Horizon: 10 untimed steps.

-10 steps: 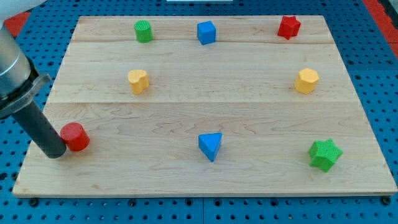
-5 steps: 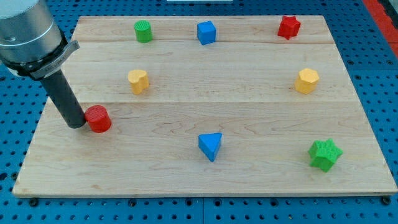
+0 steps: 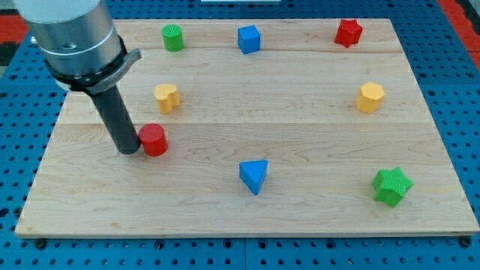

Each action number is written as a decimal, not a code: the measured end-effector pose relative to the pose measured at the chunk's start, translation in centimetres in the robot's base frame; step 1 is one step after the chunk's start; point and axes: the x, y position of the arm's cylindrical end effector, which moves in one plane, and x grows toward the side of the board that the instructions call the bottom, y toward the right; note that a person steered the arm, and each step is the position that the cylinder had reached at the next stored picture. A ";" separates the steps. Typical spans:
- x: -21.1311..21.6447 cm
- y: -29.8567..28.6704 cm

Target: Move the red circle towards the center

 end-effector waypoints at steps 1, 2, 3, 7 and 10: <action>0.0 1.9; 0.0 2.1; -0.3 1.9; -8.8 -2.0; -23.9 -2.0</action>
